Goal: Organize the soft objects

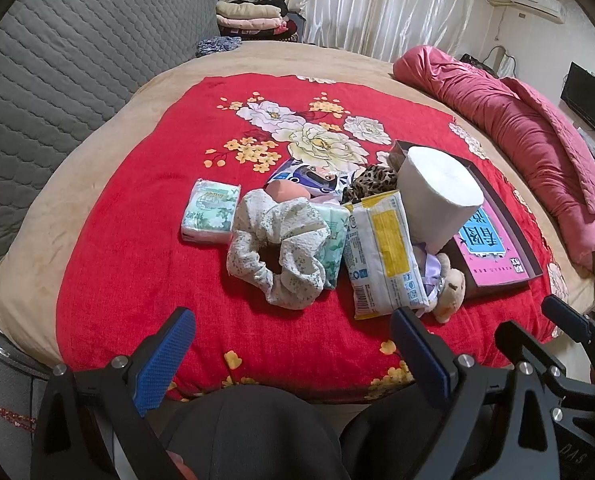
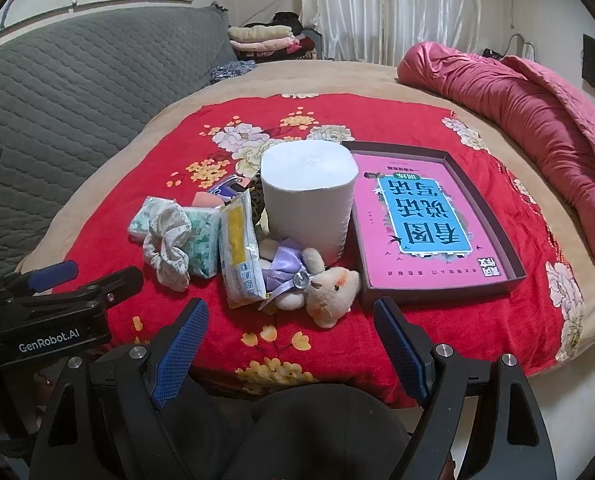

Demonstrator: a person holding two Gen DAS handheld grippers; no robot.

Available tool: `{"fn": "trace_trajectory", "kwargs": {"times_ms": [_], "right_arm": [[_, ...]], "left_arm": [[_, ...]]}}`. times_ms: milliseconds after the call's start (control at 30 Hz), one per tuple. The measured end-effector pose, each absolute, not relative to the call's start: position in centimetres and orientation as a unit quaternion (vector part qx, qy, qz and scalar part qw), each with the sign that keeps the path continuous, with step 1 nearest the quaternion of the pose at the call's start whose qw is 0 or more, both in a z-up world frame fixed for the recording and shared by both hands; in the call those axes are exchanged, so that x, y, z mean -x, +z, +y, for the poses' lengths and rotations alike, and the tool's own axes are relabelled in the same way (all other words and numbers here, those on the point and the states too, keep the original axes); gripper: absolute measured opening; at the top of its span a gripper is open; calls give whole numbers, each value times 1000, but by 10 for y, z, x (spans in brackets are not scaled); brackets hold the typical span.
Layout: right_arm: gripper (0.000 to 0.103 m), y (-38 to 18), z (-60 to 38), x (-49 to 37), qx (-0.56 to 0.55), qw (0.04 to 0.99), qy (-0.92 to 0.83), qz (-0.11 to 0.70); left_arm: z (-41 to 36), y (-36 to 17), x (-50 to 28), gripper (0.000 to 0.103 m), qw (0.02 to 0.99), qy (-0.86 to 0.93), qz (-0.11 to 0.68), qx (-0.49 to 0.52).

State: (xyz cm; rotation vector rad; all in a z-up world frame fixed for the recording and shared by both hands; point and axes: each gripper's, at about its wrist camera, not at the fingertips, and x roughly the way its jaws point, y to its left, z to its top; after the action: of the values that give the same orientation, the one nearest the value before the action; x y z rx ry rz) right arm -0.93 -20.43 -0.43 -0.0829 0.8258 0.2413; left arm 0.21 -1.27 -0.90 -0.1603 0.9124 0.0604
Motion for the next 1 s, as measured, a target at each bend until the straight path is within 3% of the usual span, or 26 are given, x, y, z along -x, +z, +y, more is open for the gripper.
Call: {"fn": "trace_trajectory", "kwargs": {"times_ms": [1000], "right_arm": [[85, -4, -211, 4, 49, 911, 120, 392]], "left_arm": [[-9, -21, -12, 98, 882, 27, 461, 96]]}}
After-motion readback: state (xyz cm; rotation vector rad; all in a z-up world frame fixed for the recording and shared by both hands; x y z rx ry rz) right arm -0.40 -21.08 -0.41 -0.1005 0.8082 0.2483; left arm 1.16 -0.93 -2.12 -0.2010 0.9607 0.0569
